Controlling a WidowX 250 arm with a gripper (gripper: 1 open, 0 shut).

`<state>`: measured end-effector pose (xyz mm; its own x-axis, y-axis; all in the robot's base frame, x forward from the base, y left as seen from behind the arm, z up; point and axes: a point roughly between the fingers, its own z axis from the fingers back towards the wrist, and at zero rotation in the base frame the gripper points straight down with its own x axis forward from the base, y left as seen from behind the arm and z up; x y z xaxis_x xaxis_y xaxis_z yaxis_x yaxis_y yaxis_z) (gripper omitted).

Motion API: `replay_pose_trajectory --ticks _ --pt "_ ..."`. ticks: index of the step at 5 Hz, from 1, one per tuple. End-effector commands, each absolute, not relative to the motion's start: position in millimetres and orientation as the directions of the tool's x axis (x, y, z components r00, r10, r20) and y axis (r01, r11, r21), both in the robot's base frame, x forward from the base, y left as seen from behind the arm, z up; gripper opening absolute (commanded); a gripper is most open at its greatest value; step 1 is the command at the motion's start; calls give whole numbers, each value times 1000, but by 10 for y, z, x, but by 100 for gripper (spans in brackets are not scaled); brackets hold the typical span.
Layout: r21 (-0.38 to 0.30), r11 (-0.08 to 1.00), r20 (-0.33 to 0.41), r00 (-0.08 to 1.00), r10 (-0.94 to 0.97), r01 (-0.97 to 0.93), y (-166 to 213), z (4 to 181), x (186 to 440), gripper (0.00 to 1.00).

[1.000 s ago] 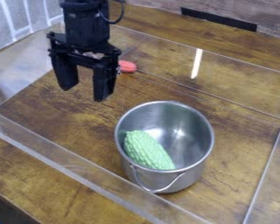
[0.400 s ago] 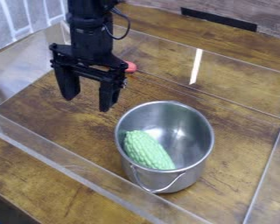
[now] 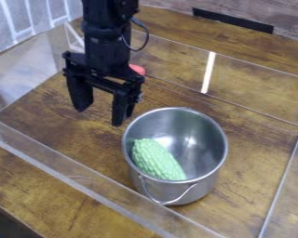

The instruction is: Put the green object in the silver pot

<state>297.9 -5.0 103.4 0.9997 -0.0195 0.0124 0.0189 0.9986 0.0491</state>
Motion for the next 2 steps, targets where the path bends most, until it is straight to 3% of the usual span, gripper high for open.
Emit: replay_pose_trajectory --ticks 1,2 --pt "55 997 91 994 -57 52 -95 1351 2988 100" --pt "54 995 106 991 -83 78 -108 1483 2990 100"
